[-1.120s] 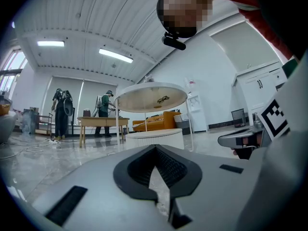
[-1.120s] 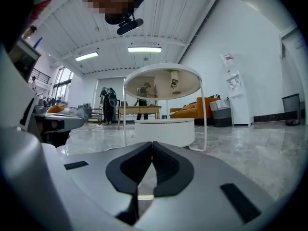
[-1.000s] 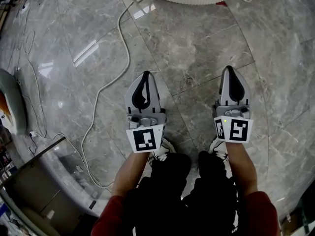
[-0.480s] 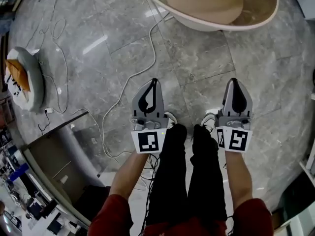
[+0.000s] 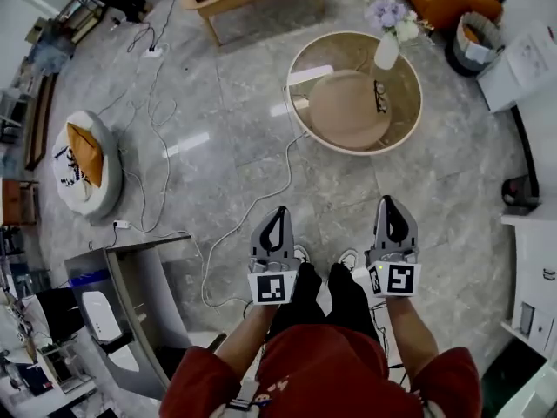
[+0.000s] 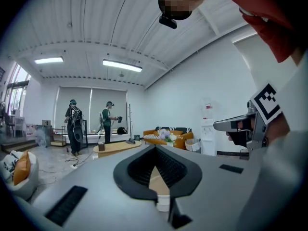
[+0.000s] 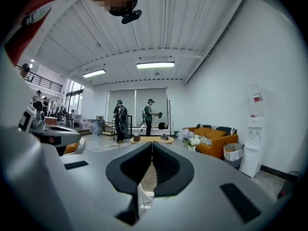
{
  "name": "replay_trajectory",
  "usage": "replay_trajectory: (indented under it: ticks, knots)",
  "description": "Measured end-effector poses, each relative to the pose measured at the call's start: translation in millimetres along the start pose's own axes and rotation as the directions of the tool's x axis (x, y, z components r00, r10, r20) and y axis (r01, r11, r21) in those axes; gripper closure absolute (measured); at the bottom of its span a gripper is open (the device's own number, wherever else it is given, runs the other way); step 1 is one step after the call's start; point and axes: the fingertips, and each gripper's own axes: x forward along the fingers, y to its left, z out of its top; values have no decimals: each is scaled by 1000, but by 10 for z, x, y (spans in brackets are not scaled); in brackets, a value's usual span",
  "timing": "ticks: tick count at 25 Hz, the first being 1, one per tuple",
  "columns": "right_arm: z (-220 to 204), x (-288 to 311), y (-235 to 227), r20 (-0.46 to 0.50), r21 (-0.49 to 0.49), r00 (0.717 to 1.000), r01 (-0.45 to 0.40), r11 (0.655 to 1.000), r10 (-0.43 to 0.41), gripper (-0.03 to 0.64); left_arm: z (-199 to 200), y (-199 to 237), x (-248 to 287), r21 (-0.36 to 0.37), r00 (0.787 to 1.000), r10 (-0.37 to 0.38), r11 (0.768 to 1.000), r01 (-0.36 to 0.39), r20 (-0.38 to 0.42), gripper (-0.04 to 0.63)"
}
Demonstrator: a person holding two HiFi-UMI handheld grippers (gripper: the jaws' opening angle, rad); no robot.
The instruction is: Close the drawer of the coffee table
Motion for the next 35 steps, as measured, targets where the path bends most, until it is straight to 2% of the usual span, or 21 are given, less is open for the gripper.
replay_trajectory:
  ticks: [5,8,13,18,23,31,35]
  knots:
    - [998,-219,-59,54,5,998,19,1000,-20,594,962,67,-210,-46,999,2,999,-1,41,583]
    - [1399,-260,-14,102,40,995,10,999,-14,594,1450,168,-243,-13,992,-14,1000,16,126,583]
    - [1888,-231,20,191,7,982,5,1000,-6,594,1947,305,-256,67,976,2,998,-17,220,583]
    - [2064,-176,-1,231,30,973,18,999,-24,594,2068,409,-254,95,968,15,995,-40,250,583]
    - [2183,-189,1,250,36,968,-2,999,-7,594,2097,420,-230,80,970,19,996,-40,243,583]
    - [2177,-236,-39,241,-4,970,27,1000,-25,594,2097,378,-257,84,969,7,996,-29,248,583]
    - [2121,-250,-25,230,9,973,25,1000,-27,594,2090,370,-279,78,971,3,997,-22,238,583]
